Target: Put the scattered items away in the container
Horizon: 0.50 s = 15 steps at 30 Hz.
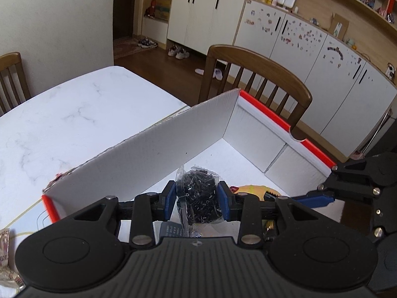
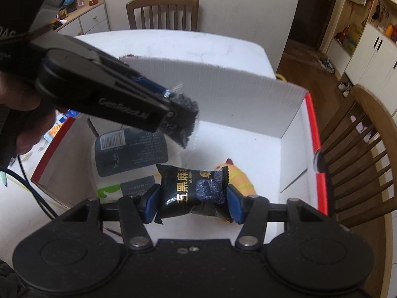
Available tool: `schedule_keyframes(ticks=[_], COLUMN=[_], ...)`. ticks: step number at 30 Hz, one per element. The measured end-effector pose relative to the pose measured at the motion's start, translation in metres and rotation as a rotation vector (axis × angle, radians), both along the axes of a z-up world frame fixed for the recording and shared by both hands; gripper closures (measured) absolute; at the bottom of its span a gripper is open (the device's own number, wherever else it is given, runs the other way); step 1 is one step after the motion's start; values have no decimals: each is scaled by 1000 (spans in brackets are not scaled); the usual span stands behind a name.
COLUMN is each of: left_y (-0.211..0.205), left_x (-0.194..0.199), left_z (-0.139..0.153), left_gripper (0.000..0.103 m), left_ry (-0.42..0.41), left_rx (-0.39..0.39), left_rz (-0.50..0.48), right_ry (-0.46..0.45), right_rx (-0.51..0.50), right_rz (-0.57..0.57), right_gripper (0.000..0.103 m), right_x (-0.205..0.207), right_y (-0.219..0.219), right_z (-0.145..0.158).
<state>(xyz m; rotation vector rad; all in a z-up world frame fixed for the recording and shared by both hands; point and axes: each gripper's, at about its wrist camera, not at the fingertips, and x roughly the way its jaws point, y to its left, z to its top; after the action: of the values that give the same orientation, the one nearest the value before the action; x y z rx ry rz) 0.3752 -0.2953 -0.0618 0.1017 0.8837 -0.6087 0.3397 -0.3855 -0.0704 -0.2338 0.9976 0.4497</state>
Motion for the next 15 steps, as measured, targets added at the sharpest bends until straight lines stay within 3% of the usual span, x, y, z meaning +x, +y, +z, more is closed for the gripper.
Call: schedule_keyframes(ticks=[15], left_y=[-12], left_x=[35], left_z=[-28], left_gripper=[68], left_ry=[100], left_rx=[36], left_rz=[14], right_ry=[169], right_rx=[35], right_rz=[62], right_gripper=[48], right_x=[19], right_y=[8], right_z=[-20])
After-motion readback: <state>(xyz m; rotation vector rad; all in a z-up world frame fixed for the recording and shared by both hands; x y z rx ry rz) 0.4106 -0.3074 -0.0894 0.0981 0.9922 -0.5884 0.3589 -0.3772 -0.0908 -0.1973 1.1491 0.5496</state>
